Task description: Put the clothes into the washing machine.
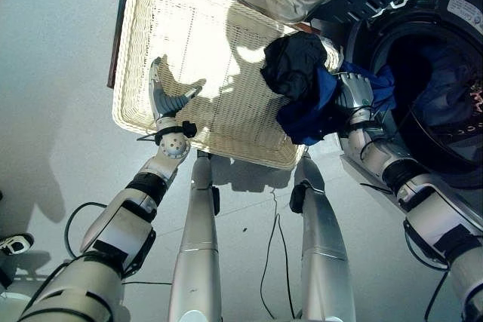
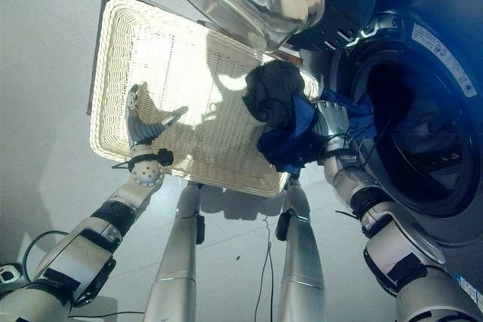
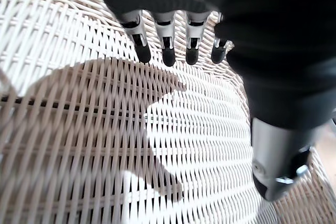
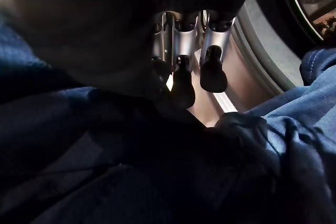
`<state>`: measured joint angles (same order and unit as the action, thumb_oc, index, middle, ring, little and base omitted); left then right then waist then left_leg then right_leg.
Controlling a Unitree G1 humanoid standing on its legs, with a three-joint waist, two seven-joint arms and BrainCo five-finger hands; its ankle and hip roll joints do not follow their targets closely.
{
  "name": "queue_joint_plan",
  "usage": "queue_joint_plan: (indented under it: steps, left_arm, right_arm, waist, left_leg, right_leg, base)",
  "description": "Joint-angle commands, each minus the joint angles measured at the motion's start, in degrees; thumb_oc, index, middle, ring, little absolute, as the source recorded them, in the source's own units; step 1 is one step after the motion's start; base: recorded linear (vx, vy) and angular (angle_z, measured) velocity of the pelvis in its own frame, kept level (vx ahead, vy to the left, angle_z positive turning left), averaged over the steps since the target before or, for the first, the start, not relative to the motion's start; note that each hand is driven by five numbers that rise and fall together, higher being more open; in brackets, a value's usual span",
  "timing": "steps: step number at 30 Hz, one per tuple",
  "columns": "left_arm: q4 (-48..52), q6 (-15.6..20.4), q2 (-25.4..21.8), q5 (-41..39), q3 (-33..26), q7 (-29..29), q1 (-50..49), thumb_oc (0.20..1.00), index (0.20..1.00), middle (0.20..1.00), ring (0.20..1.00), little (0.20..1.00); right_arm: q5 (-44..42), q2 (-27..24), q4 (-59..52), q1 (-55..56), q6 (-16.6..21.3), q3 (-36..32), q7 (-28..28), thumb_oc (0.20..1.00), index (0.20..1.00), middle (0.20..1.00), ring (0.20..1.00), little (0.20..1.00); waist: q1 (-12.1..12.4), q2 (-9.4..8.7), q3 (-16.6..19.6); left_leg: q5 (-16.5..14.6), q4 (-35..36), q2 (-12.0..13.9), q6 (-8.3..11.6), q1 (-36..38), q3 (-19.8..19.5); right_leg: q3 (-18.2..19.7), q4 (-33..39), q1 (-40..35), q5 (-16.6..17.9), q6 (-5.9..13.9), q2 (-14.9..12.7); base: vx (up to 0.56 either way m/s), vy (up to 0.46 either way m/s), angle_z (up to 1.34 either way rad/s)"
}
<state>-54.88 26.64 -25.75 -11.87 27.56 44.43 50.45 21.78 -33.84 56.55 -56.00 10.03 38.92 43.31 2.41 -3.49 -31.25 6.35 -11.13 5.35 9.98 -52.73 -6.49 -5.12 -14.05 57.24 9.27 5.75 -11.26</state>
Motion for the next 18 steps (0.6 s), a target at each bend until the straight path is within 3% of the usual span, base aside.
queue_joint_plan:
  steps: [1,7,9,12,13,15,18]
  left_arm:
    - [0.7,1.5,1.3,3.4,-1.7,1.3,0.1,1.0,1.0,1.0,1.0,1.0]
    - [1.6,1.7,0.7,3.5,-2.1,1.9,-1.2,1.0,1.0,1.0,1.0,1.0]
    - [2.0,1.8,0.4,3.8,-2.6,2.1,-2.0,1.0,1.0,1.0,1.0,1.0]
    - [2.6,1.8,0.0,4.1,-3.1,2.4,-3.0,1.0,1.0,1.0,1.0,1.0]
    - [3.6,1.6,-0.3,4.3,-3.7,2.5,-4.1,1.0,1.0,1.0,1.0,1.0]
    - [3.8,1.3,-0.4,4.4,-3.9,2.5,-4.3,1.0,1.0,1.0,1.0,1.0]
    - [4.3,0.7,-1.1,3.9,-4.5,2.1,-4.6,1.0,1.0,1.0,1.0,1.0]
  right_arm:
    - [-3.3,-1.8,-1.1,1.0,0.5,-0.4,3.9,0.2,0.2,0.2,0.2,0.2]
    - [-13.3,-2.6,-4.0,3.6,2.6,-6.5,10.5,0.2,0.2,0.2,0.2,0.2]
    - [-20.1,-3.1,-5.6,4.9,5.4,-10.5,12.7,0.2,0.2,0.2,0.2,0.2]
    - [-25.8,-3.4,-7.1,6.2,8.1,-15.1,13.3,0.2,0.2,0.2,0.2,0.2]
    - [-30.9,-3.8,-9.3,7.6,9.9,-19.5,14.0,0.2,0.2,0.2,0.2,0.2]
    - [-31.7,-3.9,-9.8,7.9,10.0,-20.2,14.0,0.2,0.2,0.2,0.2,0.2]
    - [-40.8,-4.5,-10.8,7.7,12.0,-25.1,13.9,0.2,0.2,0.2,0.2,0.2]
  waist:
    - [-2.0,2.92,1.5]
    - [-2.5,2.49,1.5]
    - [-2.8,2.16,1.5]
    - [-3.1,1.83,1.5]
    - [-3.4,1.51,1.5]
    - [-3.5,1.43,1.5]
    - [-3.7,0.97,1.5]
  left_leg:
    - [3.5,-0.3,-2.7,-6.06,-3.3,2.2]
    - [3.2,-0.6,-2.5,-6.01,-3.4,2.2]
    - [2.9,-0.7,-2.4,-5.97,-3.4,2.2]
    - [2.6,-0.9,-2.3,-5.98,-3.3,2.2]
    - [2.3,-1.1,-2.2,-5.92,-3.2,2.2]
    - [2.3,-1.1,-2.1,-5.91,-3.2,2.2]
    - [1.8,-1.2,-1.9,-5.9,-3.1,2.0]
  right_leg:
    - [-2.3,1.2,-0.4,2.7,1.71,1.5]
    - [-2.0,1.0,-0.3,2.6,1.81,1.8]
    - [-1.9,1.1,-0.3,2.6,1.88,2.0]
    - [-1.7,1.1,-0.4,2.6,1.92,2.3]
    - [-1.5,1.0,-0.5,2.6,2.0,2.4]
    - [-1.4,0.9,-0.5,2.6,2.02,2.4]
    - [-1.4,1.1,-0.6,2.8,2.14,2.5]
  base:
    - [0.0,0.0,0.0]
    - [0.0,0.0,0.0]
    - [0.0,0.0,0.0]
    - [0.0,0.0,0.0]
    - [0.0,0.0,0.0]
    - [0.0,0.0,0.0]
    - [0.0,0.0,0.0]
